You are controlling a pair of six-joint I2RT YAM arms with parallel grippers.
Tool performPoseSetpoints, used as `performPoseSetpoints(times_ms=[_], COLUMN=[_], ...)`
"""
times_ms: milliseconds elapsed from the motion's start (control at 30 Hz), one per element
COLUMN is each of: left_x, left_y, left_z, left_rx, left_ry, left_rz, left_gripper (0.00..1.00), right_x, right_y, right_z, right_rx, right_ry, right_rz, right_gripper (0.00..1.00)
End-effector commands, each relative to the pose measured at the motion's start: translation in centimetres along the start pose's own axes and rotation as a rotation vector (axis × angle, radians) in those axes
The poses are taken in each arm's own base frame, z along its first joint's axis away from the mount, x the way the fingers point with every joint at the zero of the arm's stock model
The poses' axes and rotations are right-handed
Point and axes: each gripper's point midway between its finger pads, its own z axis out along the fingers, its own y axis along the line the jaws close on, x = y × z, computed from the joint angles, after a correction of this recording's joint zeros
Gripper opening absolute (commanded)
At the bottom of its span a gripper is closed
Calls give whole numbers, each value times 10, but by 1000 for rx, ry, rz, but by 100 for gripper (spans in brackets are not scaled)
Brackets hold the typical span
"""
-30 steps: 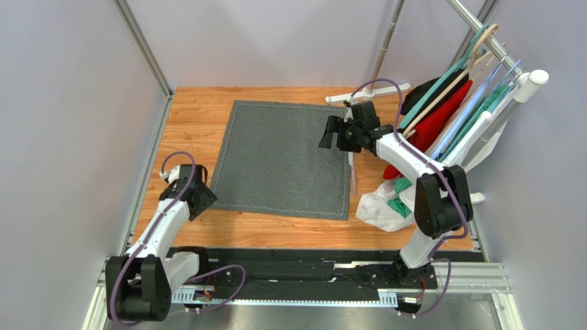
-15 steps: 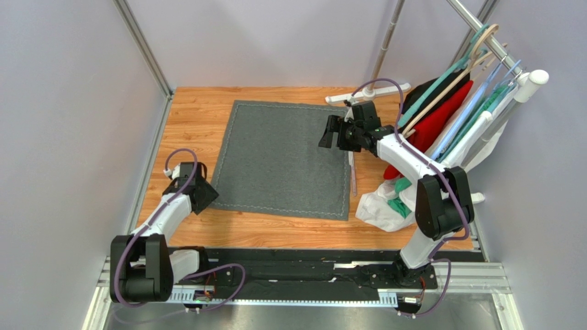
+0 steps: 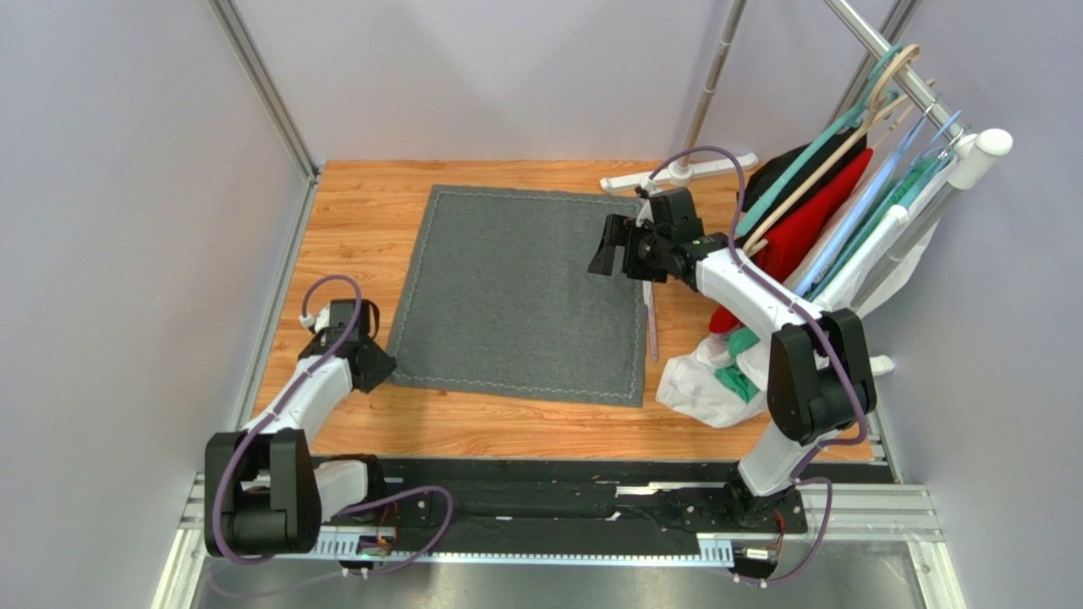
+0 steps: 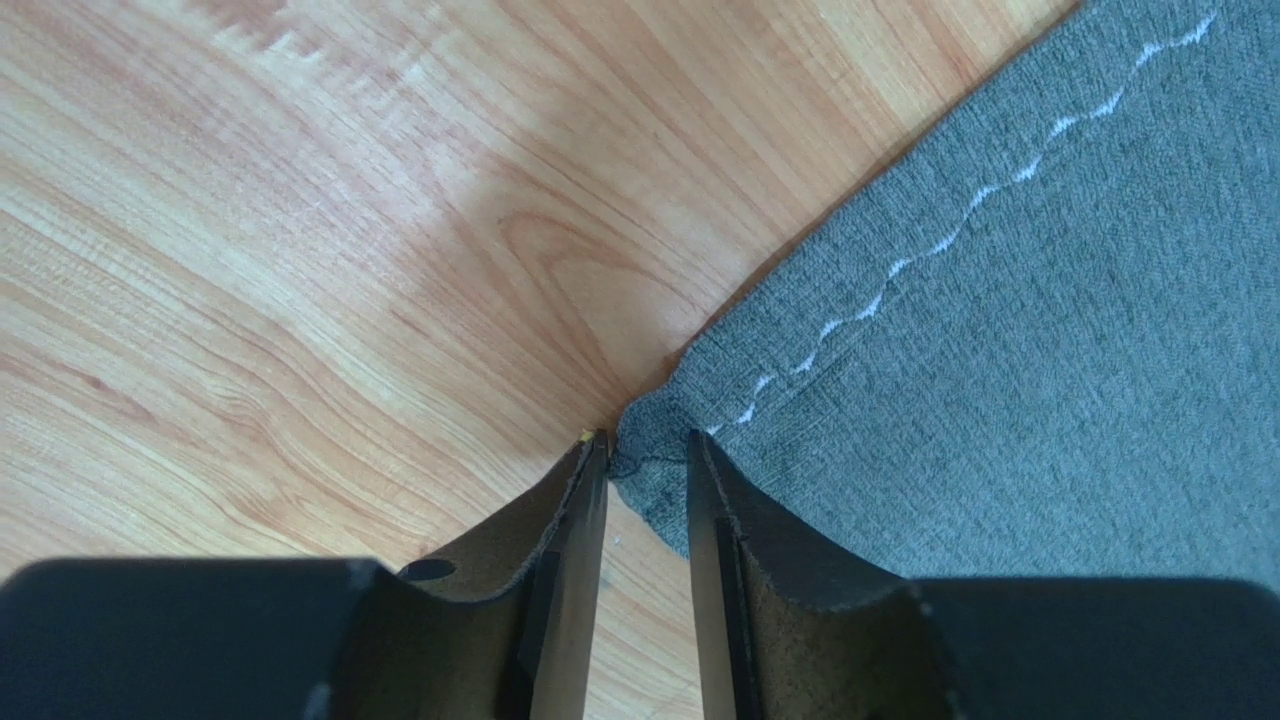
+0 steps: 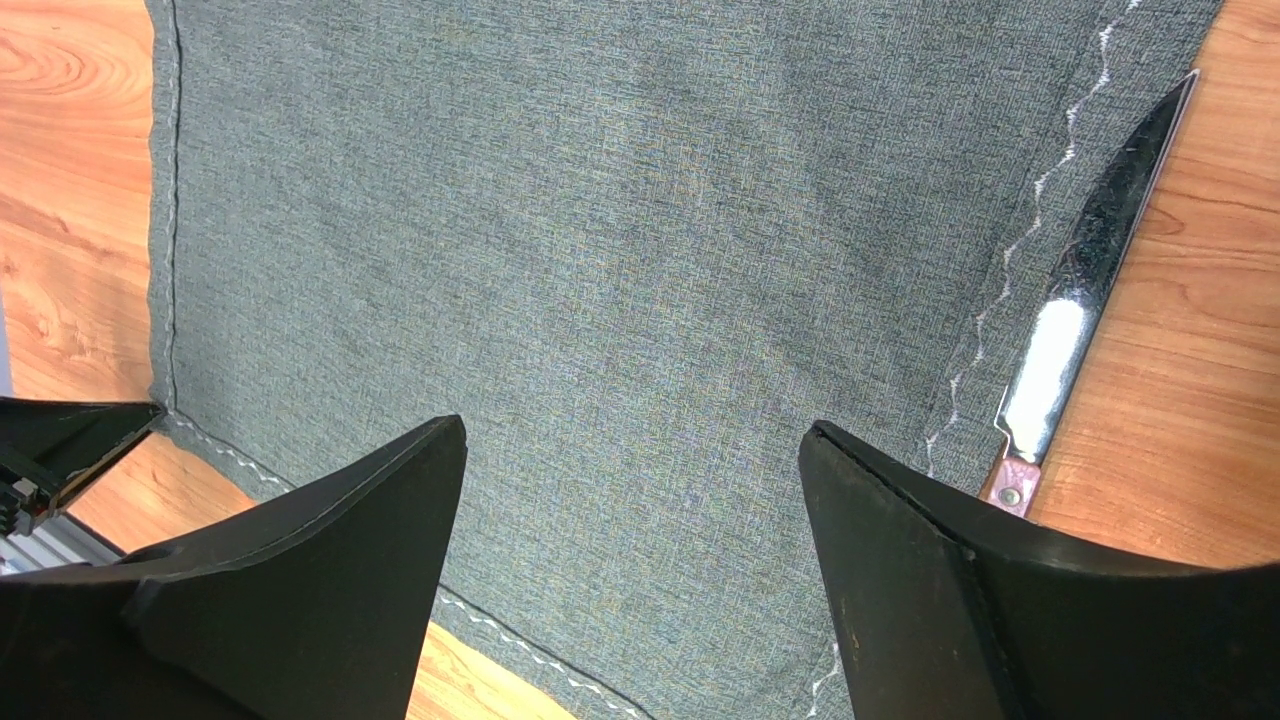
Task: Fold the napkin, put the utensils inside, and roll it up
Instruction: Fold the napkin
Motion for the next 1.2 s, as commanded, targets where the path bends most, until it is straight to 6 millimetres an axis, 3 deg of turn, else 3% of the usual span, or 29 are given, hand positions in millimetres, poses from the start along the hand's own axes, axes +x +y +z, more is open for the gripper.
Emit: performPoseSetpoints(times_ms=[0, 167, 267, 433, 533, 800, 967, 1167], left_x=[1, 6, 6, 2, -7, -29, -39, -63], left_y=[-1, -3, -2, -3, -1, 19, 26, 29], left_z=[1, 7, 8, 1, -13, -62, -84, -132], left_rx=[-2, 11, 3, 20, 22, 15, 9, 39], left_ry=[28, 71, 85, 56, 14, -174, -235, -358], left_rz=[-8, -5, 2, -2, 0, -54, -90, -92], left_gripper=[33, 27, 0, 0, 0, 0, 0, 0], right_x=[-17, -16, -16, -17, -17, -16, -8, 3], right_y=[5, 3, 2, 1, 2, 4, 18, 36], right_z=[-12, -11, -11, -13, -13, -12, -12, -12], right_rx=[-26, -29, -28, -26, -30, -25, -25, -35], right_ry=[-67, -60, -63, -67, -66, -57, -41, -27], right_rz=[-25, -21, -21, -20, -13, -11, -36, -66], right_gripper=[87, 87, 87, 87, 87, 87, 87, 87])
